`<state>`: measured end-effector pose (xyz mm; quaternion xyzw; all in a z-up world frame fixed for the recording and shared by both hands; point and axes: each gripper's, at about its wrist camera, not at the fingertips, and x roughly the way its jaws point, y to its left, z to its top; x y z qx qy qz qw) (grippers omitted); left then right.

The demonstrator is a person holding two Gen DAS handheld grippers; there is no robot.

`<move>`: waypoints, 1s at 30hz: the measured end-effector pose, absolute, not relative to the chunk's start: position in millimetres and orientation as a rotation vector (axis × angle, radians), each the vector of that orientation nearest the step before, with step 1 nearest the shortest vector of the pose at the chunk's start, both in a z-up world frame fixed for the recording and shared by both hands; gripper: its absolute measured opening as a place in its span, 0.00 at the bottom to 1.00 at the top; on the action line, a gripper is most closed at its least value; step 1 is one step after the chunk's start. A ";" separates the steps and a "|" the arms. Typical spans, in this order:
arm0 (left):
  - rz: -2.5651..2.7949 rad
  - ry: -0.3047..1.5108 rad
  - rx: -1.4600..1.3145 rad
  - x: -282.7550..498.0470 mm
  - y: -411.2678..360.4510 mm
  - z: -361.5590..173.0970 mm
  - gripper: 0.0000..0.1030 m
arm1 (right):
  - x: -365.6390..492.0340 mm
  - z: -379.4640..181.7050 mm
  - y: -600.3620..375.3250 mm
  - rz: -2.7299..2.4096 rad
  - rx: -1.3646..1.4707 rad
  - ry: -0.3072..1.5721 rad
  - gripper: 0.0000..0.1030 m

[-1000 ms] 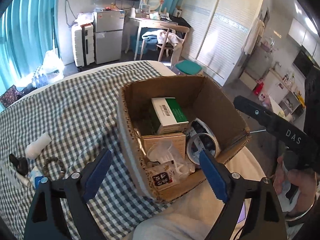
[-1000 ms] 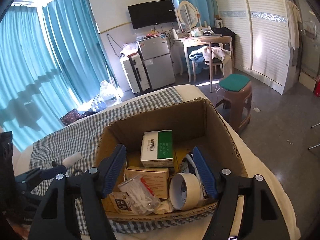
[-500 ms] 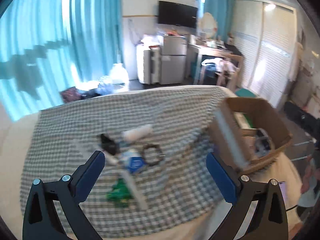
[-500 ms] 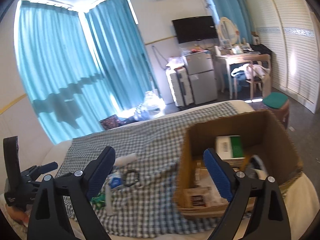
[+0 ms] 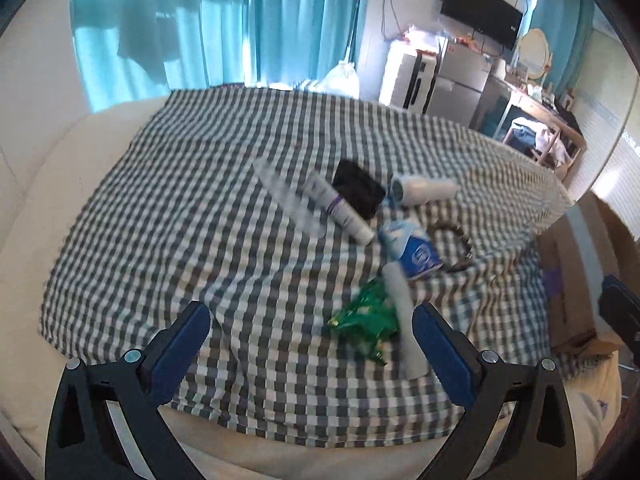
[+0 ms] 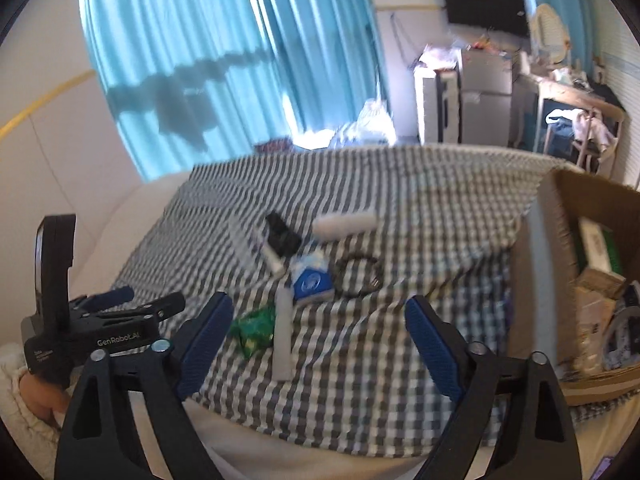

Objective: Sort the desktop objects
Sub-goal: 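Move both open tools back over the remaining items on the bed, then grasp the green packet with the left tool while the right tool grasps the white foam tube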

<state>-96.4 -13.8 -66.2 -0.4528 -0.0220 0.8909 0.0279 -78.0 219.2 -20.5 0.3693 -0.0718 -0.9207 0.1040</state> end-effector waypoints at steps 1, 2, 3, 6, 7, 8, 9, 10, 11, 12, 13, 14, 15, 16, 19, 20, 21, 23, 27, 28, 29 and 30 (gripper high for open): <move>2.747 -0.056 -1.415 -96.9 -13.0 -75.8 1.00 | -84.1 -32.6 212.4 -2.687 1.134 -0.201 0.72; 2.749 -0.046 -1.434 -97.4 -12.2 -85.0 1.00 | -89.0 -42.2 207.6 -2.662 1.169 -0.196 0.70; 2.745 -0.041 -1.451 -97.9 -11.1 -93.5 1.00 | -94.5 -53.4 202.5 -2.634 1.211 -0.187 0.65; 2.732 -0.009 -1.480 -101.0 -8.5 -110.1 1.00 | -107.9 -86.7 189.2 -2.544 1.326 -0.153 0.59; 2.732 0.017 -1.486 -101.8 -8.2 -114.2 1.00 | -111.4 -97.0 185.1 -2.521 1.364 -0.134 0.59; 2.737 0.036 -1.495 -102.6 -9.6 -118.2 1.00 | -115.1 -108.5 180.3 -2.495 1.399 -0.112 0.58; 2.741 0.045 -1.506 -103.4 -11.2 -122.5 1.00 | -118.2 -116.5 176.6 -2.471 1.426 -0.101 0.58; 2.739 0.039 -1.524 -105.1 -13.4 -126.0 1.00 | -122.8 -127.0 172.2 -2.436 1.463 -0.093 0.58; 2.733 0.019 -1.541 -106.9 -15.6 -129.2 1.00 | -126.5 -133.0 169.0 -2.417 1.483 -0.086 0.58; 2.723 -0.011 -1.558 -109.2 -18.5 -131.4 1.00 | -129.3 -138.3 164.5 -2.400 1.496 -0.074 0.58; 2.717 -0.036 -1.571 -111.3 -21.3 -133.4 1.00 | -133.1 -143.1 161.3 -2.384 1.508 -0.062 0.58; 2.714 -0.052 -1.578 -113.4 -22.9 -135.2 1.00 | -138.0 -149.3 157.1 -2.363 1.518 -0.059 0.58; 2.710 -0.064 -1.588 -114.6 -24.4 -136.7 1.00 | -142.7 -153.2 153.9 -2.345 1.527 -0.062 0.58; 2.705 -0.075 -1.598 -115.6 -25.0 -137.8 1.00 | -147.4 -159.0 150.5 -2.330 1.538 -0.064 0.58; 2.684 -0.085 -1.615 -118.5 -23.5 -142.6 1.00 | -153.9 -172.5 142.2 -2.332 1.575 0.007 0.31; 2.676 -0.083 -1.618 -118.8 -22.6 -143.5 1.00 | -153.5 -174.3 141.1 -2.364 1.566 0.066 0.27; 2.669 -0.079 -1.619 -119.1 -21.3 -144.1 1.00 | -153.1 -173.6 142.5 -2.364 1.552 0.059 0.22; 2.657 -0.078 -1.607 -119.0 -18.7 -144.1 1.00 | -151.9 -169.9 149.7 -2.362 1.542 -0.005 0.19; 2.608 -0.065 -1.514 -118.8 -3.3 -143.9 1.00 | -146.3 -158.0 166.2 -2.428 1.502 -0.025 0.19; 2.582 -0.047 -1.489 -119.8 4.3 -145.0 1.00 | -145.1 -153.7 172.3 -2.443 1.487 -0.058 0.19; 2.558 -0.026 -1.465 -120.6 11.0 -146.4 1.00 | -145.6 -151.4 175.5 -2.460 1.478 -0.071 0.19; 2.538 0.004 -1.438 -121.9 18.3 -148.3 1.00 | -145.4 -149.5 178.6 -2.471 1.474 -0.079 0.14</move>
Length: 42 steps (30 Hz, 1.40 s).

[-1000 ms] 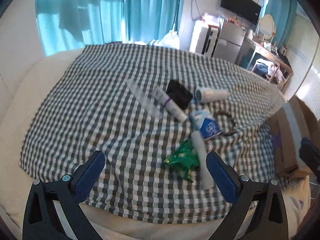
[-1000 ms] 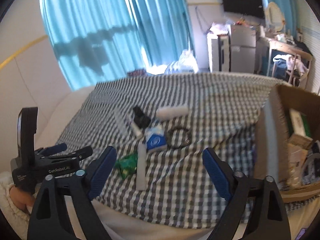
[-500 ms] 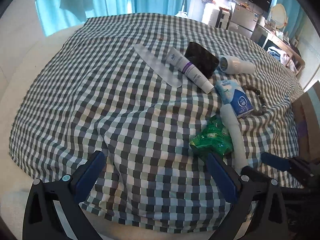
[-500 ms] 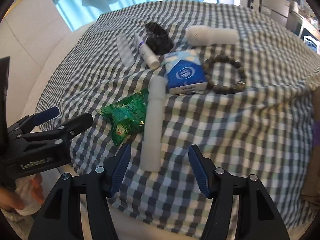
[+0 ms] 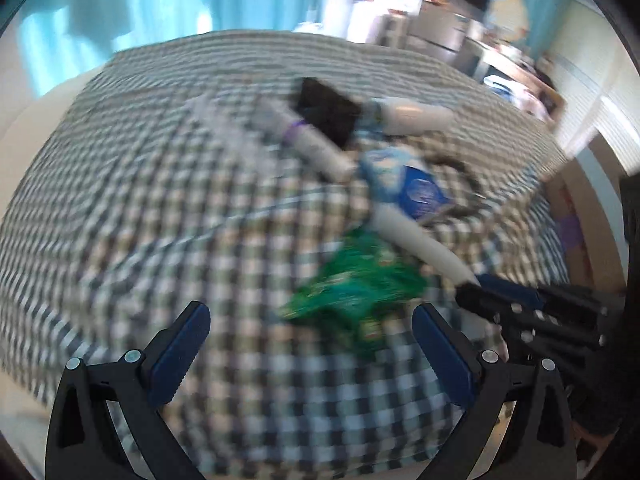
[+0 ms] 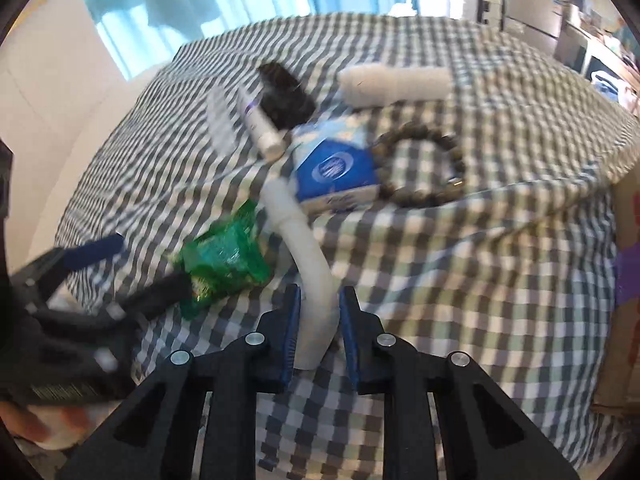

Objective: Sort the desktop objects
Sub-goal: 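Grasp the green packet with the left tool while the right tool grasps the white foam tube, then lift the green packet and foam tube and carry them over the cardboard box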

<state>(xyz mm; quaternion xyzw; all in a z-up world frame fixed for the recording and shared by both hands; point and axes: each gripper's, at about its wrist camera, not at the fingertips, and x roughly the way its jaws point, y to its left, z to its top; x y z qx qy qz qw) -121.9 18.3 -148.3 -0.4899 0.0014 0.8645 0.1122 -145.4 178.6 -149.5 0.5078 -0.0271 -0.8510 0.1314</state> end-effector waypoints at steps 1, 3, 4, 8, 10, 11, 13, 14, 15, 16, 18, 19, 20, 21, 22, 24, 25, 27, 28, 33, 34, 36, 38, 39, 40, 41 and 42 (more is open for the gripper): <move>2.520 0.039 -1.418 -124.3 25.8 -151.3 1.00 | -144.5 -146.6 183.4 -2.497 1.469 -0.077 0.07; 2.504 0.107 -1.425 -131.8 36.3 -159.9 1.00 | -142.1 -143.0 191.2 -2.511 1.461 -0.102 0.07; 2.496 0.140 -1.457 -137.6 40.5 -166.8 1.00 | -141.7 -140.7 195.8 -2.524 1.454 -0.123 0.07; 2.453 0.119 -1.548 -152.6 40.2 -187.1 1.00 | -145.2 -140.6 209.1 -2.496 1.454 -0.241 0.07; 2.452 0.132 -1.523 -150.1 39.9 -185.2 0.96 | -145.6 -139.4 208.9 -2.464 1.437 -0.245 0.07; 2.450 0.157 -1.523 -149.0 40.4 -185.4 0.87 | -146.7 -139.4 205.6 -2.463 1.433 -0.225 0.07; 2.471 0.187 -1.522 -147.6 37.6 -183.9 0.66 | -147.7 -141.9 197.7 -2.438 1.436 -0.182 0.08; 2.481 0.157 -1.515 -147.9 33.6 -181.8 0.50 | -148.7 -144.5 193.0 -2.427 1.440 -0.162 0.09; 2.481 0.112 -1.516 -149.0 28.5 -180.0 0.42 | -149.1 -147.2 188.2 -2.407 1.451 -0.148 0.12; 2.482 0.078 -1.522 -150.1 23.4 -179.0 0.41 | -150.2 -149.9 183.6 -2.389 1.458 -0.135 0.15; 2.498 0.018 -1.526 -150.5 13.5 -175.5 0.40 | -151.6 -153.5 177.9 -2.372 1.461 -0.115 0.25; 2.501 -0.015 -1.526 -149.1 9.0 -174.3 0.40 | -152.4 -153.5 174.5 -2.370 1.457 -0.106 0.32; 2.498 -0.042 -1.534 -149.2 4.7 -173.9 0.40 | -154.4 -154.2 170.9 -2.358 1.449 -0.106 0.35; 2.502 -0.054 -1.542 -148.9 0.4 -173.6 0.40 | -155.6 -155.5 168.1 -2.350 1.447 -0.107 0.37; 2.503 -0.063 -1.542 -147.2 -2.4 -172.9 0.40 | -157.3 -157.7 164.8 -2.347 1.453 -0.097 0.37; 2.498 -0.084 -1.546 -147.2 -4.1 -172.1 0.40 | -159.5 -163.7 159.0 -2.331 1.462 -0.069 0.37; 2.499 -0.086 -1.547 -144.1 -5.7 -173.0 0.40 | -161.0 -165.8 155.1 -2.324 1.466 -0.049 0.27; 2.491 -0.094 -1.555 -143.6 -4.8 -173.4 0.40 | -160.5 -167.3 146.1 -2.316 1.477 0.009 0.08; 2.494 -0.094 -1.553 -143.7 -4.7 -171.7 0.40 | -159.1 -166.8 143.7 -2.322 1.484 0.031 0.08; 2.496 -0.082 -1.533 -136.7 -6.8 -163.3 0.40 | -151.8 -154.3 154.5 -2.342 1.450 -0.080 0.08; 2.499 -0.073 -1.524 -134.8 -5.6 -160.2 0.40 | -149.2 -148.0 158.8 -2.346 1.430 -0.119 0.08; 2.506 -0.062 -1.503 -130.5 -5.3 -153.5 0.40 | -144.9 -135.9 163.5 -2.363 1.395 -0.165 0.08; 2.513 -0.063 -1.478 -127.0 -4.2 -144.1 0.40 | -137.5 -119.2 167.7 -2.382 1.344 -0.203 0.08; 2.517 -0.067 -1.464 -124.9 -4.0 -138.4 0.40 | -134.4 -112.1 170.2 -2.395 1.324 -0.216 0.08; 2.520 -0.071 -1.447 -122.0 -3.9 -131.6 0.40 | -129.9 -101.9 173.4 -2.410 1.294 -0.235 0.08; 2.526 -0.070 -1.430 -119.6 -2.9 -123.9 0.40 | -127.0 -94.1 175.4 -2.419 1.274 -0.250 0.08; 2.533 -0.067 -1.411 -117.2 -1.1 -115.4 0.40 | -123.3 -85.6 177.2 -2.437 1.251 -0.260 0.08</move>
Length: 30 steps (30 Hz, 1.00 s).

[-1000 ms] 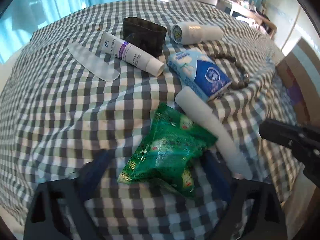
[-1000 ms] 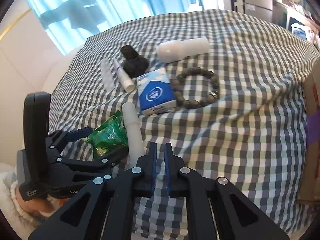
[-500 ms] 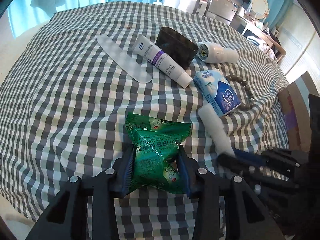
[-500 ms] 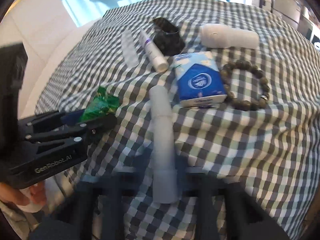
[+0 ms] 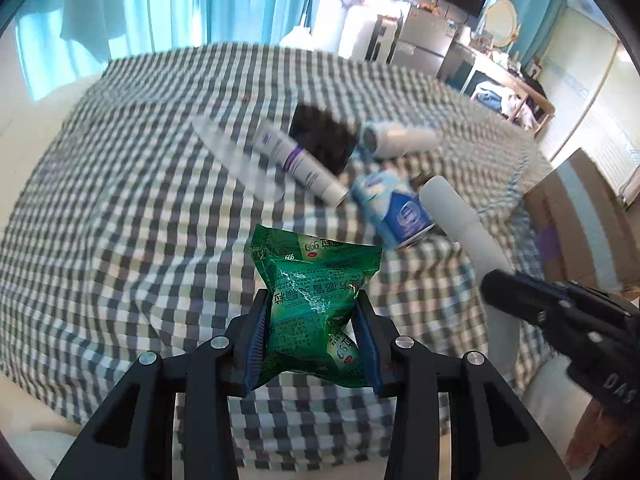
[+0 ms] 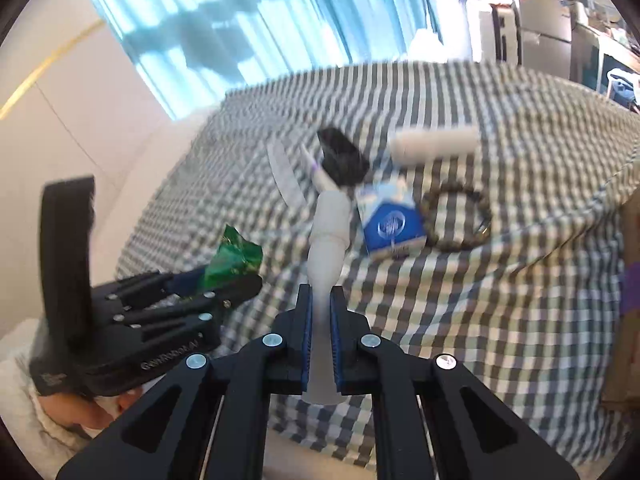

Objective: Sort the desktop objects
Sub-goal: 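Lift the green packet and foam tube and carry them over the cardboard box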

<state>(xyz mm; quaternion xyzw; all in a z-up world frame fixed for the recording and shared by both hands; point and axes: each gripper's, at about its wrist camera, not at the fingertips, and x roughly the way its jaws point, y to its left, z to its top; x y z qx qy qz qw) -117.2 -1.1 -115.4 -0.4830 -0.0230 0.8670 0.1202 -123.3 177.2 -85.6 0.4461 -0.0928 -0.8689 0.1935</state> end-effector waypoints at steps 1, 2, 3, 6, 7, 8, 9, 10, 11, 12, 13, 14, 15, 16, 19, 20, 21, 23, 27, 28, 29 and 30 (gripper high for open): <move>2.536 -0.067 -1.393 -116.0 1.6 -108.1 0.40 | -120.0 -77.2 179.0 -2.448 1.234 -0.270 0.08; 2.539 -0.070 -1.367 -114.4 3.4 -99.5 0.40 | -115.4 -67.0 182.3 -2.466 1.213 -0.279 0.08; 2.540 -0.071 -1.334 -112.3 6.8 -88.9 0.40 | -110.5 -56.2 186.6 -2.486 1.179 -0.292 0.08; 2.546 -0.058 -1.232 -105.3 22.1 -51.7 0.40 | -94.9 -25.4 200.6 -2.536 1.106 -0.306 0.08; 2.544 -0.058 -1.209 -103.7 26.5 -42.4 0.40 | -91.7 -17.2 202.8 -2.551 1.101 -0.296 0.08; 2.538 -0.056 -1.183 -101.8 32.4 -32.5 0.40 | -85.4 -6.9 207.4 -2.581 1.097 -0.285 0.08; 2.529 -0.051 -1.156 -99.1 39.2 -22.1 0.40 | -82.2 1.2 211.6 -2.596 1.106 -0.283 0.08; 2.523 -0.039 -1.121 -95.1 47.4 -10.2 0.40 | -78.8 8.8 215.3 -2.609 1.125 -0.281 0.08; 2.513 -0.030 -1.094 -92.6 54.6 -0.9 0.40 | -72.5 19.7 221.9 -2.641 1.120 -0.277 0.08; 2.498 -0.024 -1.069 -89.5 62.0 8.7 0.40 | -67.8 27.7 226.3 -2.656 1.112 -0.271 0.08; 2.482 -0.021 -1.045 -86.8 70.3 18.5 0.40 | -63.4 35.5 231.2 -2.671 1.108 -0.263 0.08; 2.470 -0.016 -1.030 -84.7 77.9 26.0 0.40 | -57.4 44.7 237.9 -2.697 1.093 -0.257 0.08; 2.459 -0.007 -1.009 -82.3 87.4 34.6 0.40 | -52.1 52.9 244.6 -2.716 1.080 -0.248 0.08; 2.443 0.004 -0.996 -80.5 96.7 41.3 0.40 | -47.9 59.5 251.0 -2.736 1.064 -0.247 0.08; 2.392 0.039 -0.968 -78.8 130.5 57.7 0.40 | -33.4 78.8 279.5 -2.781 0.995 -0.318 0.08; 2.371 0.050 -0.962 -79.5 141.7 62.0 0.40 | -29.8 83.1 291.5 -2.804 0.983 -0.340 0.08; 2.348 0.066 -0.955 -79.6 156.3 65.8 0.40 | -27.1 85.6 300.1 -2.831 0.974 -0.349 0.09; 2.305 0.082 -0.942 -79.2 182.5 71.5 0.40 | -22.5 87.5 322.2 -2.882 0.971 -0.379 0.09; 2.231 0.103 -0.923 -75.5 237.9 79.6 0.40 | -16.1 88.3 369.5 -2.963 0.984 -0.459 0.09; 2.232 0.118 -0.917 -73.9 247.9 80.4 0.40 | -13.7 88.3 382.5 -2.979 0.986 -0.474 0.09; 2.221 0.131 -0.917 -74.7 262.2 82.0 0.40 | -12.5 89.3 396.5 -2.998 0.992 -0.480 0.09; 2.206 0.132 -0.919 -74.5 273.2 82.8 0.40 | -11.3 90.1 405.9 -3.017 0.995 -0.483 0.09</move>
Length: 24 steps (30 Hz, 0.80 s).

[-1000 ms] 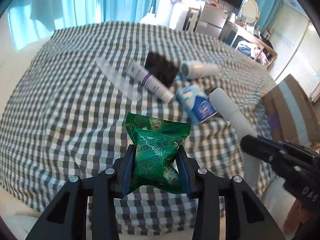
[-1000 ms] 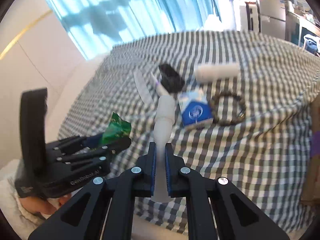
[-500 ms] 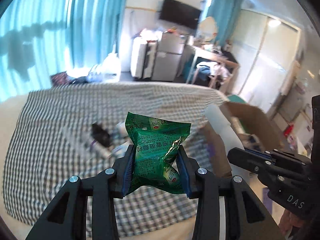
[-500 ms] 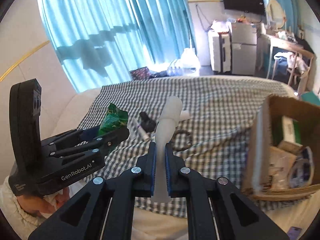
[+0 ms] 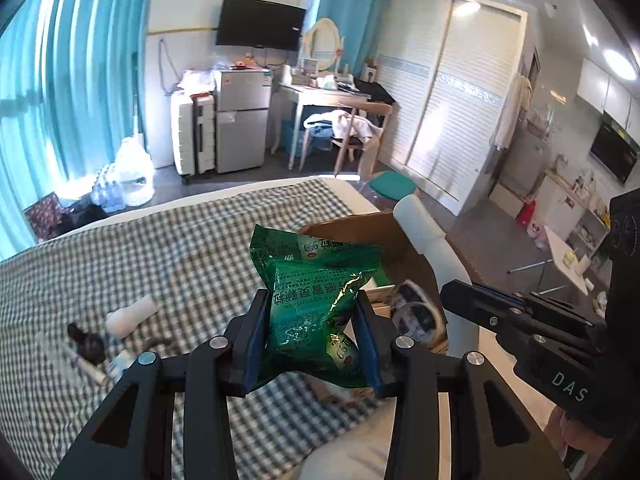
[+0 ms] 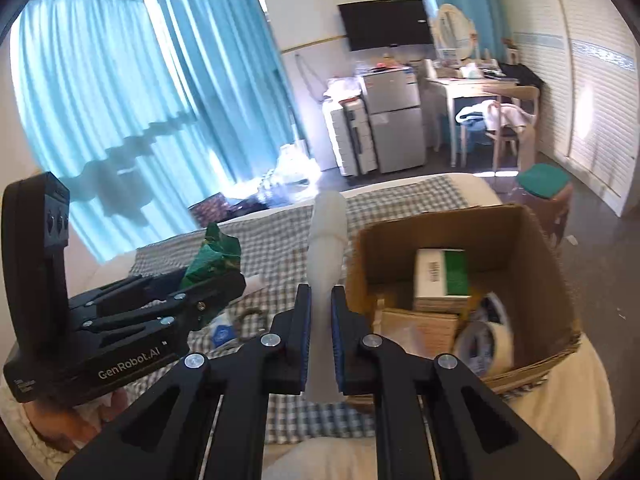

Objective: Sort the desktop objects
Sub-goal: 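Lift the green packet and foam tube and carry them over the cardboard box, then open both tools to drop the green packet and foam tube into the box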

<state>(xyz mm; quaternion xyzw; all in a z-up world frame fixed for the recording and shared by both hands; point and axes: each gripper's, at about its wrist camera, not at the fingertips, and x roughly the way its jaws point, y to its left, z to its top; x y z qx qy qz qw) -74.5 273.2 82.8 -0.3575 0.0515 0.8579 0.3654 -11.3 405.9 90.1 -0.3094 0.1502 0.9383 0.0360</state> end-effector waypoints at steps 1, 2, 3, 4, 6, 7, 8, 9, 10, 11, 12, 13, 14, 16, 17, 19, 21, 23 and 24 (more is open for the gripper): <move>2.192 0.132 -0.919 -75.9 287.2 83.3 0.40 | -11.0 90.5 415.2 2.865 -0.943 0.460 0.09; 2.183 0.136 -0.917 -74.4 299.4 84.0 0.40 | -10.4 91.5 427.7 2.844 -0.935 0.459 0.10; 2.174 0.145 -0.916 -73.6 311.6 83.9 0.40 | -10.4 90.4 435.6 2.830 -0.929 0.461 0.10; 2.165 0.157 -0.914 -73.1 324.5 82.9 0.40 | -11.1 90.0 445.2 2.814 -0.925 0.466 0.10; 2.138 0.173 -0.920 -72.4 347.8 77.0 0.40 | -10.4 84.2 464.1 2.783 -0.932 0.462 0.11; 2.129 0.176 -0.927 -72.1 354.9 72.3 0.40 | -12.5 80.1 472.4 2.761 -0.936 0.457 0.12; 2.115 0.183 -0.938 -73.0 362.0 65.3 0.40 | -14.2 76.2 478.5 2.747 -0.943 0.459 0.12; 2.104 0.195 -0.951 -73.6 370.0 58.7 0.40 | -15.7 72.1 484.3 2.732 -0.952 0.463 0.13; 2.101 0.208 -0.966 -74.5 377.3 52.0 0.40 | -16.9 67.7 489.2 2.717 -0.960 0.467 0.15; 2.098 0.217 -0.977 -75.5 382.9 47.7 0.44 | -17.9 61.7 495.6 2.702 -0.976 0.470 0.17; 2.097 0.224 -0.988 -76.1 387.2 42.4 0.54 | -18.8 57.0 499.5 2.686 -0.983 0.469 0.19; 2.096 0.235 -1.001 -76.6 390.4 37.5 0.63 | -19.7 52.0 503.4 2.660 -0.988 0.470 0.23; 2.115 0.258 -1.019 -78.1 392.4 32.4 0.82 | -18.0 48.3 506.2 2.645 -0.989 0.472 0.26; 2.157 0.296 -1.052 -81.1 388.3 23.5 0.92 | -14.7 44.9 509.4 2.502 -0.968 0.363 0.66; 2.155 0.298 -1.068 -84.1 385.5 20.5 0.92 | -12.4 44.8 507.5 2.468 -0.956 0.321 0.73; 2.169 0.304 -1.100 -89.1 376.6 17.2 0.93 | -6.9 46.9 505.9 2.490 -0.928 0.331 0.74; 2.203 0.318 -1.113 -90.7 364.7 17.8 0.93 | -3.1 49.7 501.8 2.522 -0.918 0.359 0.74; 2.269 0.322 -1.098 -90.1 347.1 22.8 0.94 | 0.0 55.4 487.1 2.556 -0.914 0.329 0.74; 2.311 0.317 -1.084 -90.4 337.3 27.6 0.96 | 0.2 59.6 477.7 2.567 -0.909 0.301 0.74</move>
